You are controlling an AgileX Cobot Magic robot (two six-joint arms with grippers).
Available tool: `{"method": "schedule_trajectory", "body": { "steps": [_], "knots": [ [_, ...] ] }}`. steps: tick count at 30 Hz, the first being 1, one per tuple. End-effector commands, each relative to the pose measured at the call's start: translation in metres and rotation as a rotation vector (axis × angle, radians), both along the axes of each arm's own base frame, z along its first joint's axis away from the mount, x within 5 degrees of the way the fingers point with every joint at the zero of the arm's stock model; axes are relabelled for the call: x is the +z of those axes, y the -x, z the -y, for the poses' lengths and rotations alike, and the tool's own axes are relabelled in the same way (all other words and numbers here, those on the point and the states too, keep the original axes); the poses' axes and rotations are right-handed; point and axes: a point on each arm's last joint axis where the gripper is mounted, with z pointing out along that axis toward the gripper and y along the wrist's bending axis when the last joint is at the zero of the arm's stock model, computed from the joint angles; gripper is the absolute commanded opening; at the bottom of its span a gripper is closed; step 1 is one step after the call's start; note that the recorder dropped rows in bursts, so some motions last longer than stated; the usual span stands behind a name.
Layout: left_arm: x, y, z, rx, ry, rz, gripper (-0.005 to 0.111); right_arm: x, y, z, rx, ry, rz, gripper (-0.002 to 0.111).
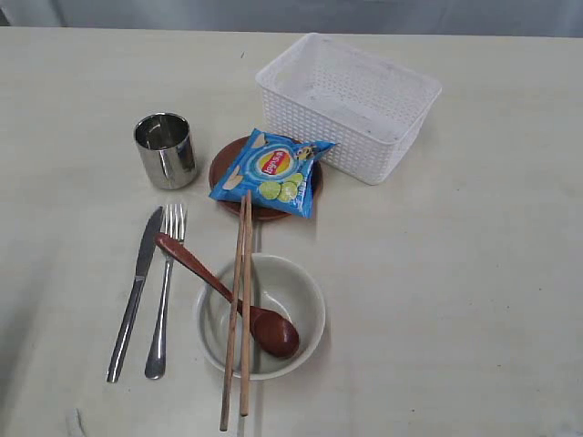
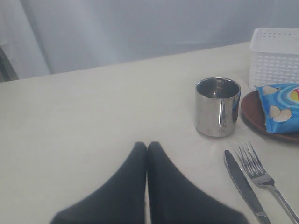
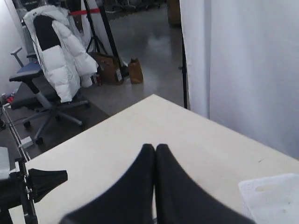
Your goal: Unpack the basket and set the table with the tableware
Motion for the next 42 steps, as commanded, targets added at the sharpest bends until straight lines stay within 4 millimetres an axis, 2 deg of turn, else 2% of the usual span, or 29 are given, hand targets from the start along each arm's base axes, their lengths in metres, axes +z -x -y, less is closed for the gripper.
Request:
{"method": "schedule_trajectory", "body": {
  "steps": [1,11,24,34,42],
  "knots": [
    [0.0,0.0,0.0,0.002,0.004,0.008,0.0,0.014,0.024,0.02,-0.013,-0.047,0.093,0.0],
    [0.0,0.0,0.0,0.002,0.004,0.008,0.0,0.026,0.068,0.053,-0.014,-0.139,0.214,0.0],
    [0.0,0.0,0.0,0.002,0.004,0.008,0.0,0.029,0.091,0.071,-0.024,-0.177,0.288,0.0],
    [0.0,0.0,0.0,0.002,0.004,0.008,0.0,0.027,0.115,0.103,-0.157,-0.105,0.472,0.0],
    [0.0,0.0,0.0,0.002,0.004,0.008,0.0,0.016,0.127,0.109,-0.339,-0.052,0.52,0.0]
  ]
}}
